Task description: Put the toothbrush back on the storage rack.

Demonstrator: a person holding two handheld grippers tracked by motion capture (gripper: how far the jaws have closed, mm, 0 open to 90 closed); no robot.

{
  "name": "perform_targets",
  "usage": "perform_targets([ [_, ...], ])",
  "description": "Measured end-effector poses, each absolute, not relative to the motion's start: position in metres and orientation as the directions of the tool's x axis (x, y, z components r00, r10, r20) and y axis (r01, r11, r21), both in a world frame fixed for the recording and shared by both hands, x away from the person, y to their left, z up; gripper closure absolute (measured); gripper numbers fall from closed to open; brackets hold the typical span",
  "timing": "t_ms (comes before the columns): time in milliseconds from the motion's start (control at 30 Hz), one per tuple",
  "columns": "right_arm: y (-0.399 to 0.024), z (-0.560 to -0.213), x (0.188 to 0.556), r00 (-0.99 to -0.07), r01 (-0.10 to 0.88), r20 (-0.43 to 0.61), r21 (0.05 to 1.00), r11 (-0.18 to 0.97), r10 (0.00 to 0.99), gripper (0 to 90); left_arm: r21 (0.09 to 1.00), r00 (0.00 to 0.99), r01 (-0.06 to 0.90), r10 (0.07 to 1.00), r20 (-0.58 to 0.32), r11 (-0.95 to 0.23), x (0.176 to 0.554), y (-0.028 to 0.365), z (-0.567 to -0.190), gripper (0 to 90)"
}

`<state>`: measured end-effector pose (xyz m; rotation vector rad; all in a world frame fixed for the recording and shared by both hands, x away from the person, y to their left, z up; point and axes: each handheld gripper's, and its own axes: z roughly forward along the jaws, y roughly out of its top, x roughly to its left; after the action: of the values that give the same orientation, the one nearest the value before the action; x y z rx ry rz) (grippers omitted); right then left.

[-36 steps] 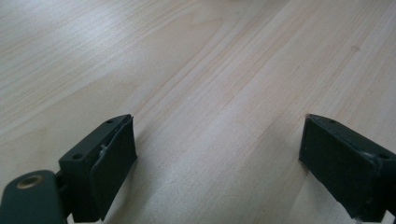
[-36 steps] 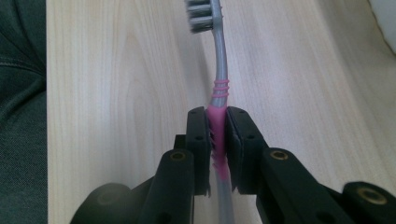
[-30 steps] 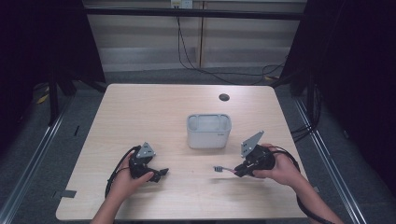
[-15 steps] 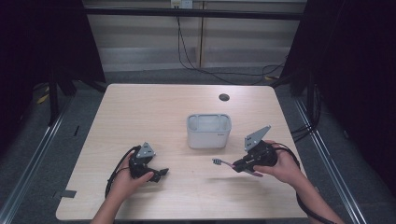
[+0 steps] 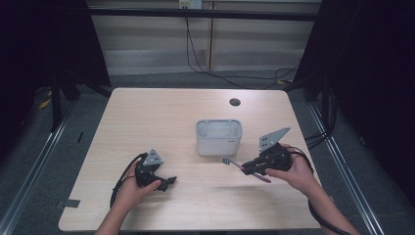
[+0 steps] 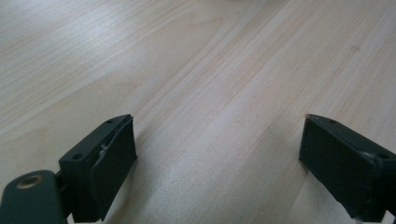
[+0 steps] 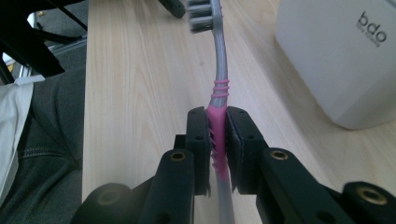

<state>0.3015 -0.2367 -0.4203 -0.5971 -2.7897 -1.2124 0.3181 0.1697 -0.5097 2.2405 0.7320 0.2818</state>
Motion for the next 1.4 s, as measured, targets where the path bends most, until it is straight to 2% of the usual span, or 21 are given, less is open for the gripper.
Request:
perform_targets([
  [1400, -0.225, -0.383, 0.312, -0.899, 0.380, 0.215, 0.815, 0.438, 0.382, 80.2, 0.719, 0.813, 0.417, 0.583, -0.021, -0.556, 0.318, 0.170, -0.510, 10.3],
])
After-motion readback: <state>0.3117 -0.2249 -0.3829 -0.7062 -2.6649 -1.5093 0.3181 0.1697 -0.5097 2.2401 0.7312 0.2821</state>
